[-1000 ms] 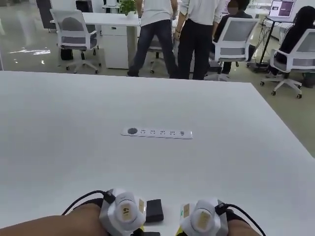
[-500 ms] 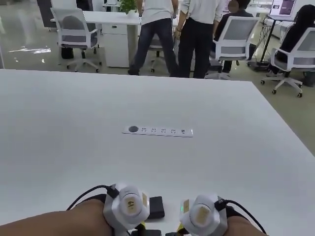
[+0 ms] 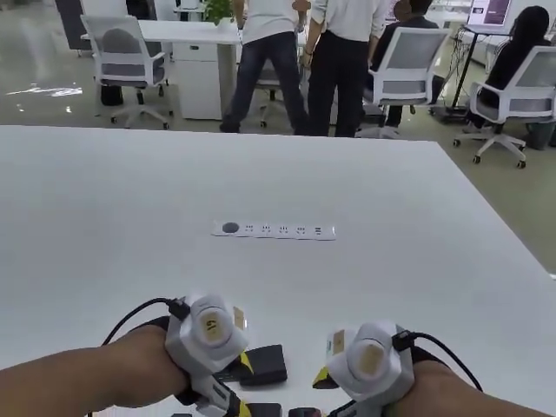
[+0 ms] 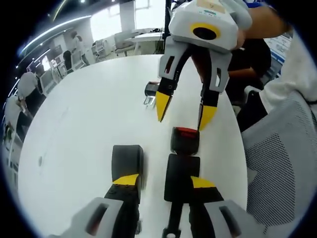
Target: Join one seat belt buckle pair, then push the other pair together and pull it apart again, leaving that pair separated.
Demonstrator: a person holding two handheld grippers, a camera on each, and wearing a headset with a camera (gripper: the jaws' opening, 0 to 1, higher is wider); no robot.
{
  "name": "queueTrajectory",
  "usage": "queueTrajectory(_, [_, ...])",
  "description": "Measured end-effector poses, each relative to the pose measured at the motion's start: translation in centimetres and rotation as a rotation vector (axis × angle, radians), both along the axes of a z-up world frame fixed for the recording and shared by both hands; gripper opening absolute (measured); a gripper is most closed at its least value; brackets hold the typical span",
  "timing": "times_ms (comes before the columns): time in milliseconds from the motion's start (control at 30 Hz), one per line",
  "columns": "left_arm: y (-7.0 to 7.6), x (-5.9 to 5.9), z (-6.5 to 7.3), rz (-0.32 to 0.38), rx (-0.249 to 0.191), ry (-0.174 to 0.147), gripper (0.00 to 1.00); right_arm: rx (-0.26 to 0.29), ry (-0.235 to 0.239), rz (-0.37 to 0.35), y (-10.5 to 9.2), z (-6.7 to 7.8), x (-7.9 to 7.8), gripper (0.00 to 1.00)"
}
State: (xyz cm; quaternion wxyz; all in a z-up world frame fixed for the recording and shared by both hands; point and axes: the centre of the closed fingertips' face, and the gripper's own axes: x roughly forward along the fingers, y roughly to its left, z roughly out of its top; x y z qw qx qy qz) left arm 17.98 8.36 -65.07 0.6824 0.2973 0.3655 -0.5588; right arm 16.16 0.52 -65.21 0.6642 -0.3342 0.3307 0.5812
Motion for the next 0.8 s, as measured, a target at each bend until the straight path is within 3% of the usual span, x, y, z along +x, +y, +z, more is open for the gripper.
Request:
queueTrajectory(100, [-0.1,0.5,0.3,-0.004,0.003,-0.011,0.39,-0.006,-0.005,-0.009,-1.3,0.0,0.9,0.32])
queueTrajectory(233, [-0.1,2.2,0.5,0.022,-0.004,-0.025,0.39,-0.026,-0.012,-0.026,-3.4,-0.2,2.6,0.3])
queueTrajectory(533, [0.5,4.7,-0.8,0.02,0.025,-0.051,0.41,-0.078,-0.027,-0.076,-8.5,-0.4,5.3,0.3])
queueTrajectory(667, [0.5,5.6,-1.6,0.015,0.036,-0.045,0.41,-0.119,-0.039,-0.094,-11.2,-1.0,6.5,0.31])
queueTrajectory(800, [0.2,5.4,-2.0,-0.003,0.046,-0.024,0.42,-0.122,-0.026,-0.122,-12.6,-1.1,6.9,0.3])
